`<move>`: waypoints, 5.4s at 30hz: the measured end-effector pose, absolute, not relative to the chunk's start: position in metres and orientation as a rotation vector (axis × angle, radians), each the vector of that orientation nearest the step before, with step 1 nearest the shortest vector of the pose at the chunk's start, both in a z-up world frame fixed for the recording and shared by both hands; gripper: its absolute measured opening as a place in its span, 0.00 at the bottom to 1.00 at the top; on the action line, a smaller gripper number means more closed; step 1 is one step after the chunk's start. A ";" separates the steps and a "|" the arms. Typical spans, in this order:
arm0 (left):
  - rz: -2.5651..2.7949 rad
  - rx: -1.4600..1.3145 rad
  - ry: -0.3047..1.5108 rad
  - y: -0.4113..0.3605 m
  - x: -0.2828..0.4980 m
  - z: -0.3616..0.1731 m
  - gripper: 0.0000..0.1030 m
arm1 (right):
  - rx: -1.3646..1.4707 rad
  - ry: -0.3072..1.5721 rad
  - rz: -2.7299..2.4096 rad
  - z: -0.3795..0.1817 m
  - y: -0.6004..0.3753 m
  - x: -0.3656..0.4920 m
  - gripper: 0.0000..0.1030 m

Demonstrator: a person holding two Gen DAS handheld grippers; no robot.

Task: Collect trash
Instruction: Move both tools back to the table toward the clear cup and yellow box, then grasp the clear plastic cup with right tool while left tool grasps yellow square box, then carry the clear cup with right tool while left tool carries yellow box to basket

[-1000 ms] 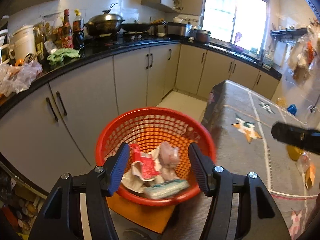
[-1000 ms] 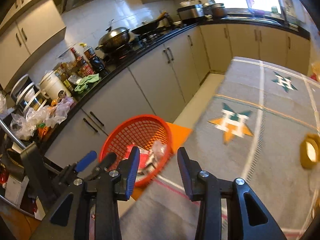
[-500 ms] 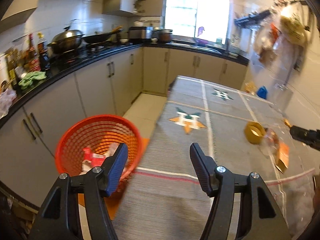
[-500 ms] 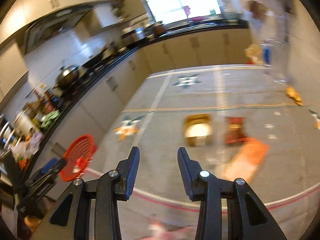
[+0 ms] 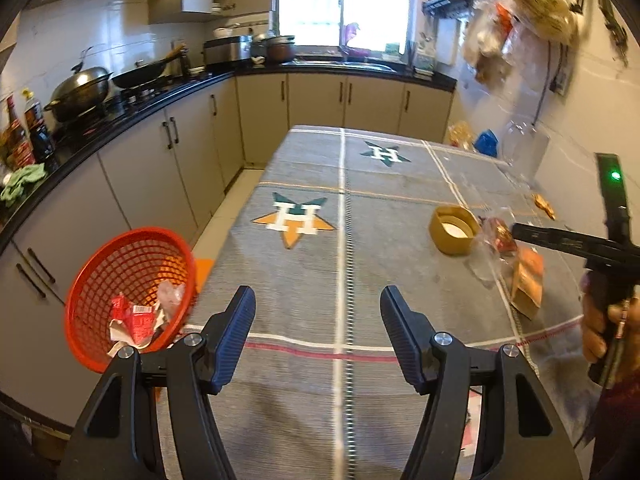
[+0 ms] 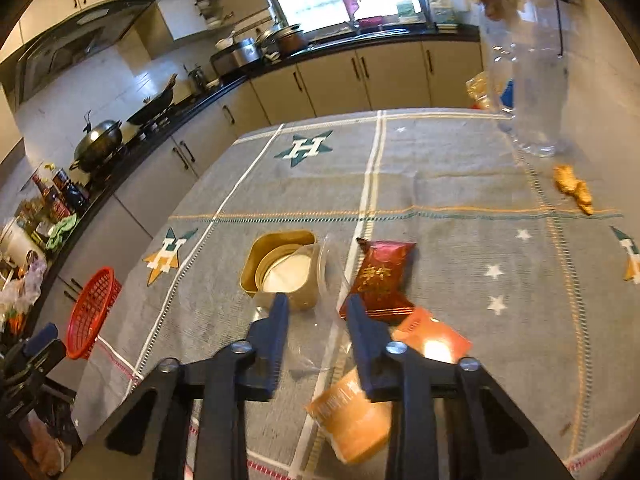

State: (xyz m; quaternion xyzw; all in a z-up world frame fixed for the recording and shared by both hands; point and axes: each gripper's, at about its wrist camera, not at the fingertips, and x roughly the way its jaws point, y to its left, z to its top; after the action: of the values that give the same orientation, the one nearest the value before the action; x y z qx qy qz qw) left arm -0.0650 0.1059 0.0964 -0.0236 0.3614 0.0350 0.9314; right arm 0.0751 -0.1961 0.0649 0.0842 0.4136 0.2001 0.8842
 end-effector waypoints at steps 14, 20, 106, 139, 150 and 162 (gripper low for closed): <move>0.007 -0.056 0.802 0.048 -0.012 0.091 0.62 | 0.314 0.697 0.498 0.079 -0.234 0.055 0.05; -0.002 -0.121 0.858 0.030 0.036 0.084 0.62 | 0.394 0.639 0.407 0.086 -0.257 0.054 0.05; 0.131 -0.047 0.795 0.067 -0.014 0.048 0.04 | 0.168 0.654 0.580 0.070 -0.180 0.032 0.05; 0.294 -0.185 0.718 0.189 -0.059 0.066 0.05 | 0.195 0.747 0.758 0.091 -0.071 0.024 0.05; 0.396 -0.238 0.688 0.247 -0.079 0.075 0.05 | 0.164 0.741 0.853 0.108 -0.012 0.019 0.05; 0.475 -0.282 0.704 0.297 -0.087 0.062 0.05 | 0.131 0.780 0.920 0.110 0.057 0.024 0.05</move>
State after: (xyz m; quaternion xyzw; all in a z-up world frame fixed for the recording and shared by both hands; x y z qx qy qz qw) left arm -0.0866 0.2971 0.0621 -0.1365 0.3405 0.2295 0.9015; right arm 0.0242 0.0565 0.1098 0.0616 0.3667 0.4324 0.8214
